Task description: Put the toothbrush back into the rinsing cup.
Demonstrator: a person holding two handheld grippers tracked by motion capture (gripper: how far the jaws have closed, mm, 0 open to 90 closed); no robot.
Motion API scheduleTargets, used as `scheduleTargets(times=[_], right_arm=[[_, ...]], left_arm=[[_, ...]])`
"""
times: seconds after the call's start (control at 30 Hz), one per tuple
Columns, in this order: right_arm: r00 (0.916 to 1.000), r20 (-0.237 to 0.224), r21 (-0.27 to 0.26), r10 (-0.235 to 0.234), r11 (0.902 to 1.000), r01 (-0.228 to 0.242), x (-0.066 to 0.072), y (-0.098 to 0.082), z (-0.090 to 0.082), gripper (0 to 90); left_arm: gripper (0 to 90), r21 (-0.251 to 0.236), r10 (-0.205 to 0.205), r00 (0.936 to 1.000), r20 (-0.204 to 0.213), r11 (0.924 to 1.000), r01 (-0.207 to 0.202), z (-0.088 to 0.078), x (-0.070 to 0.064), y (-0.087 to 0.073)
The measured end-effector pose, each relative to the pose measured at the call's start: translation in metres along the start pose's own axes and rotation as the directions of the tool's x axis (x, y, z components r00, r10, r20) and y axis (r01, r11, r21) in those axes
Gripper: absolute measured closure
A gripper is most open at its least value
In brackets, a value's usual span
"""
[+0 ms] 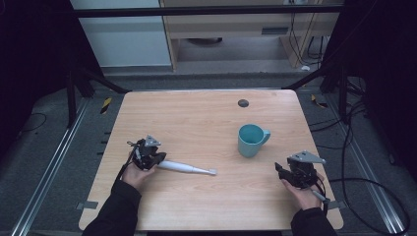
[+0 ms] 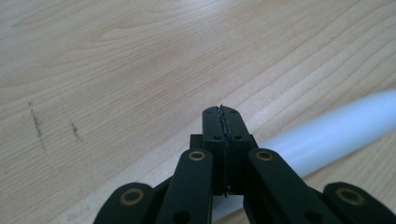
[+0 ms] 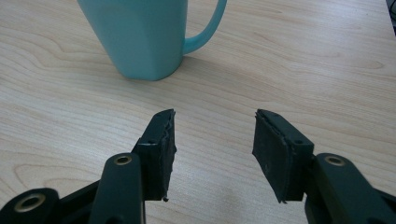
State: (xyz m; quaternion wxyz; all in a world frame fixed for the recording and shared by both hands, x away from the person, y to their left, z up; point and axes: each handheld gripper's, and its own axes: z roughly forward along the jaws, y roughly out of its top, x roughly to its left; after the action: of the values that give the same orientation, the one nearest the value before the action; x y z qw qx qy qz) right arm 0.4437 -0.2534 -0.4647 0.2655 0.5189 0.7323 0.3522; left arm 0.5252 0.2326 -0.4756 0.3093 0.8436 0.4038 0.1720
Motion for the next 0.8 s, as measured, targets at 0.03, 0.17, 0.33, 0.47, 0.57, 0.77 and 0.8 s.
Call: scheduleTargets(times=[0.03, 0.17, 0.33, 0.47, 0.57, 0.77, 0.8], right_arm=[[1.0000, 0.000, 0.000, 0.000, 1.0000, 0.000, 0.000, 0.000, 0.000, 48.6], [1.0000, 0.001, -0.003, -0.003, 1.0000, 0.003, 0.000, 0.000, 0.000, 48.6], [1.0000, 0.001, -0.001, -0.001, 1.0000, 0.001, 0.000, 0.000, 0.000, 48.6], [1.0000, 0.001, -0.003, 0.001, 1.0000, -0.001, 0.000, 0.000, 0.000, 48.6], [1.0000, 0.002, -0.002, 0.001, 1.0000, -0.001, 0.000, 0.000, 0.000, 48.6], [1.0000, 0.004, -0.003, 0.003, 1.0000, -0.003, 0.000, 0.000, -0.001, 48.6], [1.0000, 0.003, -0.002, 0.007, 1.0000, -0.007, 0.000, 0.000, -0.001, 48.6]], left_arm=[[89.8, 0.000, -0.004, 1.0000, 0.004, 1.0000, 0.004, -0.001, -0.001, -0.001], [89.8, -0.002, 0.000, 1.0000, 0.009, 1.0000, 0.000, -0.005, -0.003, -0.004], [89.8, 0.002, 0.005, 0.9999, 0.009, 1.0000, -0.005, -0.009, -0.005, -0.008], [89.8, 0.011, 0.004, 1.0000, 0.009, 0.9999, -0.004, -0.012, -0.007, -0.013], [89.8, 0.011, -0.001, 1.0000, 0.010, 0.9999, 0.001, -0.014, -0.008, -0.015], [89.8, 0.007, 0.007, 0.9998, 0.016, 0.9999, -0.007, -0.018, -0.010, -0.017], [89.8, 0.007, 0.012, 0.9998, 0.014, 0.9999, -0.012, -0.018, -0.011, -0.017]])
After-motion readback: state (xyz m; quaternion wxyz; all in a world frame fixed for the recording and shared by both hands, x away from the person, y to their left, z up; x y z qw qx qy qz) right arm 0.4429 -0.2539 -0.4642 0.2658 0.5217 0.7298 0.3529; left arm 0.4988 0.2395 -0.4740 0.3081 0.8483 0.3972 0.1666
